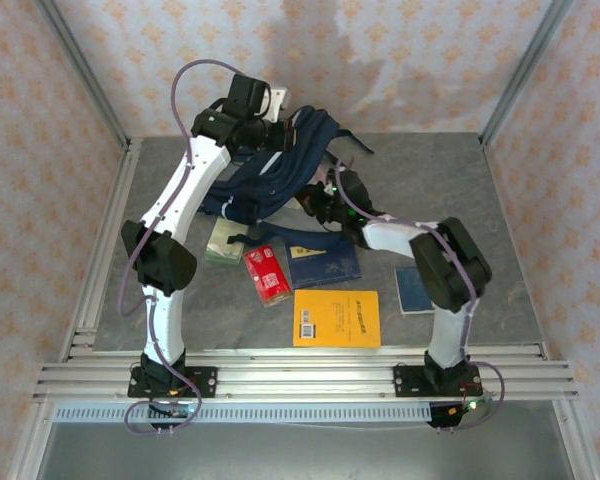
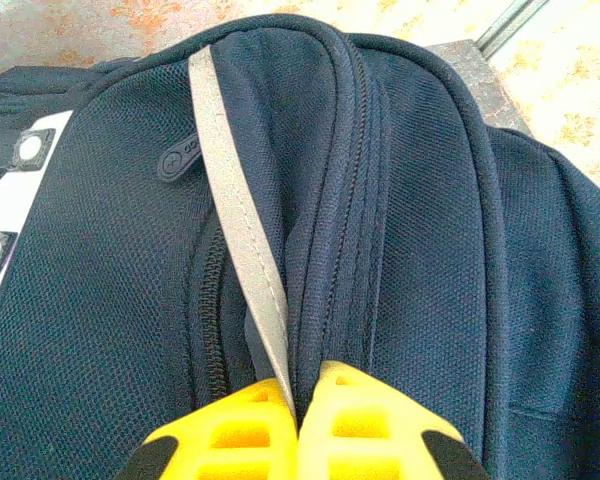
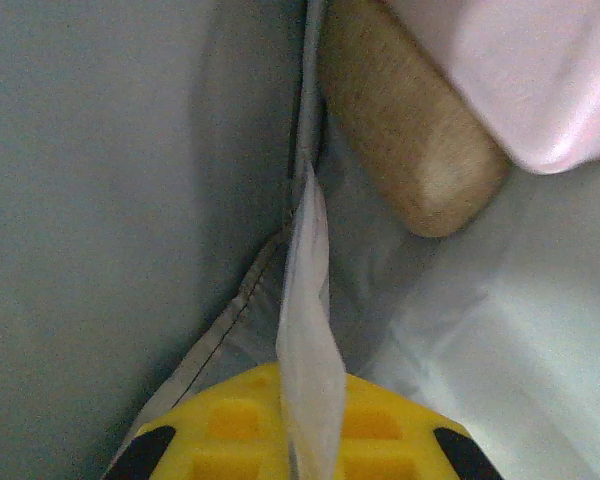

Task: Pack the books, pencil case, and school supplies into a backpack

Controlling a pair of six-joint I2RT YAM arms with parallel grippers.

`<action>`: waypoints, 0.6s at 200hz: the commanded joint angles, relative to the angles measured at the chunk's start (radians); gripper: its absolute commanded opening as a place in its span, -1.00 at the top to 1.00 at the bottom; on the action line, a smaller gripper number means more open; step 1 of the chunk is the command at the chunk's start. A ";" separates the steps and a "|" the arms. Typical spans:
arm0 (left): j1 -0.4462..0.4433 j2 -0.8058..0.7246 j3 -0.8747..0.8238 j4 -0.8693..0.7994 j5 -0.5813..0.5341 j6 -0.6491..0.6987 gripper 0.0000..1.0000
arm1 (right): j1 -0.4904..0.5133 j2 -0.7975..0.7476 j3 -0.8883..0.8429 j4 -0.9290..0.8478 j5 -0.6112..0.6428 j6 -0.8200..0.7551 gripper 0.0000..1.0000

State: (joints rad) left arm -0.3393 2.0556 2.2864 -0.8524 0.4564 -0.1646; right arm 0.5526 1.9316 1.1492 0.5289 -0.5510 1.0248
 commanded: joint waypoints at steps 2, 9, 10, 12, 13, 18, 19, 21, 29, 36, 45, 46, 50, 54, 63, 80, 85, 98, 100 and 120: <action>0.002 -0.016 0.083 0.128 0.064 -0.021 1.00 | 0.052 0.102 0.125 0.065 -0.003 0.027 1.00; 0.002 -0.013 0.085 0.130 0.065 -0.022 1.00 | 0.069 0.138 0.176 0.036 0.003 0.020 1.00; 0.002 -0.013 0.085 0.130 0.065 -0.022 1.00 | 0.071 0.144 0.183 0.030 0.003 0.019 0.99; 0.002 -0.012 0.085 0.129 0.065 -0.022 1.00 | 0.075 0.154 0.195 0.021 0.004 0.017 0.97; 0.002 -0.012 0.085 0.129 0.065 -0.022 1.00 | 0.077 0.159 0.205 0.016 0.005 0.016 0.96; 0.002 -0.010 0.087 0.129 0.064 -0.022 1.00 | 0.087 0.185 0.246 -0.016 0.011 0.008 0.91; 0.002 -0.010 0.087 0.128 0.064 -0.022 1.00 | 0.089 0.190 0.255 -0.022 0.013 0.006 0.90; 0.002 -0.009 0.087 0.129 0.064 -0.024 1.00 | 0.092 0.200 0.271 -0.032 0.014 0.000 0.88; 0.003 -0.008 0.088 0.129 0.058 -0.024 1.00 | 0.103 0.236 0.334 -0.093 0.023 -0.032 0.76; 0.006 -0.006 0.088 0.131 0.052 -0.027 1.00 | 0.108 0.263 0.383 -0.156 0.037 -0.060 0.51; 0.012 -0.002 0.088 0.133 0.048 -0.034 1.00 | 0.108 0.286 0.419 -0.201 0.049 -0.076 0.09; 0.012 -0.002 0.088 0.133 0.048 -0.035 1.00 | 0.108 0.286 0.419 -0.201 0.049 -0.077 0.06; 0.016 0.001 0.090 0.134 0.047 -0.039 1.00 | 0.107 0.282 0.419 -0.198 0.049 -0.082 -0.08; 0.019 0.004 0.091 0.133 0.045 -0.041 1.00 | 0.106 0.275 0.413 -0.198 0.050 -0.092 -0.18; 0.026 0.010 0.091 0.131 0.039 -0.044 1.00 | 0.104 0.237 0.382 -0.215 0.073 -0.127 -0.37; 0.041 0.021 0.086 0.128 0.034 -0.047 1.00 | 0.097 0.132 0.303 -0.268 0.133 -0.209 -0.60; 0.047 0.024 0.083 0.128 0.034 -0.051 1.00 | 0.094 0.102 0.274 -0.275 0.149 -0.223 -0.64; 0.056 0.030 0.072 0.134 0.031 -0.060 1.00 | 0.080 0.028 0.198 -0.274 0.164 -0.249 -0.74; 0.058 0.031 0.070 0.135 0.031 -0.062 1.00 | 0.078 0.017 0.188 -0.275 0.164 -0.252 -0.75; 0.064 0.045 0.069 0.139 0.023 -0.067 1.00 | 0.056 -0.066 0.104 -0.289 0.174 -0.274 -0.75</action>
State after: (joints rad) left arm -0.3000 2.0991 2.3108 -0.8440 0.4816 -0.2104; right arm 0.6296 2.0071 1.3201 0.2657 -0.4232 0.8349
